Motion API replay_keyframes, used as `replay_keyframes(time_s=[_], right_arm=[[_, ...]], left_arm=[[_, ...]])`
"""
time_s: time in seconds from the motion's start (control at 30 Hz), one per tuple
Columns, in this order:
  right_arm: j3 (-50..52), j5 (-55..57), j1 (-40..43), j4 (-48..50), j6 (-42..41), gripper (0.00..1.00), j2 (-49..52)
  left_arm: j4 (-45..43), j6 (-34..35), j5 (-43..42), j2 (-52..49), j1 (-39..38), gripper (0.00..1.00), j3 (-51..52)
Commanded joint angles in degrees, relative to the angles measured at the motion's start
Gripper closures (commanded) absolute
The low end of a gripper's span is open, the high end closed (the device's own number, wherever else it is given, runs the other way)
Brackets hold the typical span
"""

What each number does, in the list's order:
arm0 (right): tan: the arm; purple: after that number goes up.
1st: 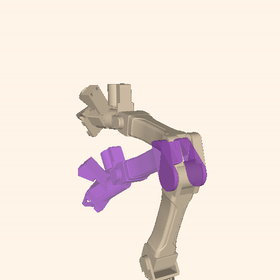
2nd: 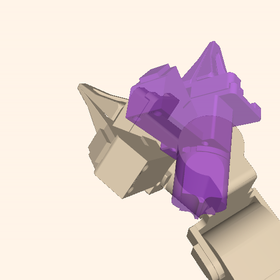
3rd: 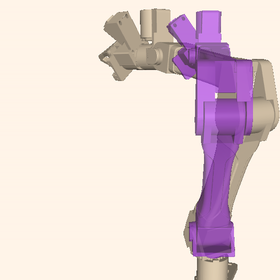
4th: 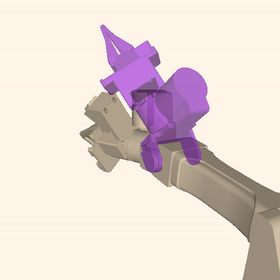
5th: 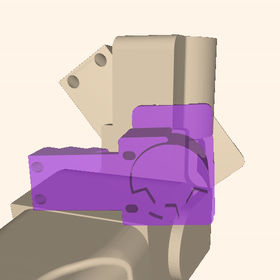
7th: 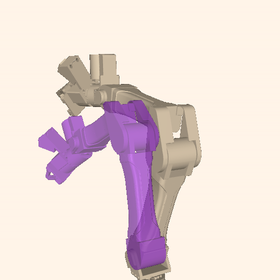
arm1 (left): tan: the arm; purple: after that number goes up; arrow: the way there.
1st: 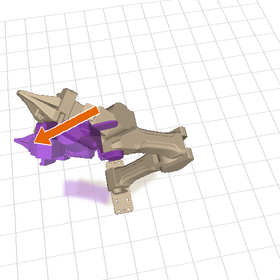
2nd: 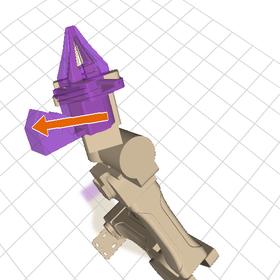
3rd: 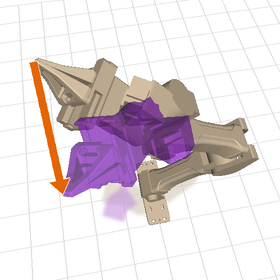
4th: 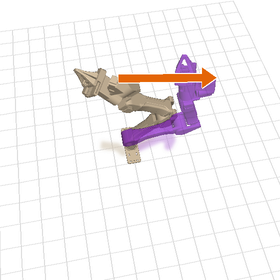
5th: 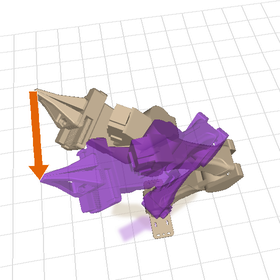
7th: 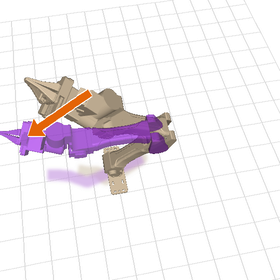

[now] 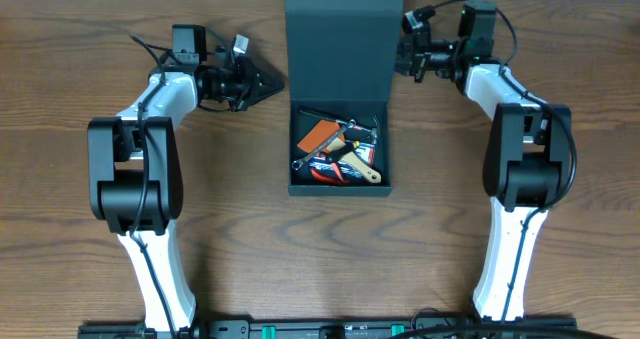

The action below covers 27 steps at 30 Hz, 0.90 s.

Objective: Pack container
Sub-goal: 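Push the upright lid with both grippers, tilting it forward over the box, then let the lid drop shut onto the box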

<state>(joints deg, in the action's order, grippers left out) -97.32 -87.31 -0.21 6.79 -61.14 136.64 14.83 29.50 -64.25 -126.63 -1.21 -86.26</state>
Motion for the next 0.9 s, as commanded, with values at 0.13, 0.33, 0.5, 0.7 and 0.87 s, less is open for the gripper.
replay_keyframes(time_s=[0.13, 0.33, 0.5, 0.7, 0.87], right_arm=[[0.0, -2.1, -2.0, -0.6, -1.2, 0.99, -5.2], [0.0, -2.1, -2.1, -5.6, 1.6, 0.99, -5.9], [0.0, -2.1, -2.1, -22.3, 15.7, 0.99, -5.9], [0.0, 3.6, -1.7, -46.2, 35.8, 0.99, -6.0], [0.0, 10.3, -1.4, -64.3, 51.5, 0.99, -6.6]], left_arm=[[2.9, -5.3, 0.5, 3.0, -1.4, 0.95, -1.0], [8.7, -9.2, 1.6, 8.1, -1.8, 0.95, -1.0], [14.8, -13.3, 7.0, 13.8, -2.8, 0.95, -1.0], [16.5, -13.4, 6.9, 16.2, -3.4, 0.95, -1.0], [19.0, -14.3, 6.9, 16.2, -4.5, 0.95, -1.0]])
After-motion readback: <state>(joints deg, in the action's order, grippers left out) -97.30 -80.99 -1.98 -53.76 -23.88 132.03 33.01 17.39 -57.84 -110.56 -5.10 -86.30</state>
